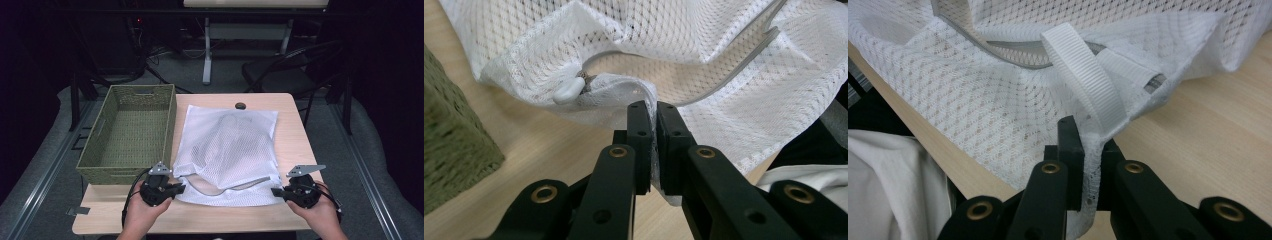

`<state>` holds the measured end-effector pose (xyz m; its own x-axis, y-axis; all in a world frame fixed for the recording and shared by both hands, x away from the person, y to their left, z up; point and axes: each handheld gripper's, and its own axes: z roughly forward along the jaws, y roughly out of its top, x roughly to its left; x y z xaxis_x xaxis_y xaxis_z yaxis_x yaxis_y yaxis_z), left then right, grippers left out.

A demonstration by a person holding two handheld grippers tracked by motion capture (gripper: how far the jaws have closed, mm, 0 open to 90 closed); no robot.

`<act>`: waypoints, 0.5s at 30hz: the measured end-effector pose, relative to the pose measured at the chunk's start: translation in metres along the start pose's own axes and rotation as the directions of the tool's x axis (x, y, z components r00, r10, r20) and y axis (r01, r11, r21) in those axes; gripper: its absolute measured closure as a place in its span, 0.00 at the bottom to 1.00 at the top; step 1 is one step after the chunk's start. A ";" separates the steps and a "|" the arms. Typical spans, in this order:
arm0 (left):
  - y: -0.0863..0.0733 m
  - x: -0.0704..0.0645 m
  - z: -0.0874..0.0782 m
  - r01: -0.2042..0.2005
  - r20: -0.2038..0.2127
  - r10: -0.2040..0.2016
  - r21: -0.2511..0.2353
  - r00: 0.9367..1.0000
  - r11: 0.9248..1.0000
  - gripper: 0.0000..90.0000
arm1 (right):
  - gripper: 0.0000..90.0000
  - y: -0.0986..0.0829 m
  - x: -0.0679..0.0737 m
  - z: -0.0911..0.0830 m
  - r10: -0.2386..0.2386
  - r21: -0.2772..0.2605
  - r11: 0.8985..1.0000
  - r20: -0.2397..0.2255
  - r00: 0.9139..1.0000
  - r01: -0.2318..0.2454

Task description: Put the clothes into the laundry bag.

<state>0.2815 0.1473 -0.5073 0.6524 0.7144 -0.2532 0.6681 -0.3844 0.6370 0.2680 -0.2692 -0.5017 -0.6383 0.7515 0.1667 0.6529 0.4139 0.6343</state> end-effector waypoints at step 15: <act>-0.013 0.004 0.014 0.003 -0.012 -0.002 0.034 1.000 0.999 0.95 | 0.96 -0.016 -0.002 0.015 0.045 0.016 0.999 -0.018 0.999 -0.044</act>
<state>0.2802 0.1469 -0.5270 0.6463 0.7224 -0.2458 0.6818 -0.4019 0.6113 0.2649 -0.2697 -0.5233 -0.6157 0.7600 0.2083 0.6871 0.3884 0.6140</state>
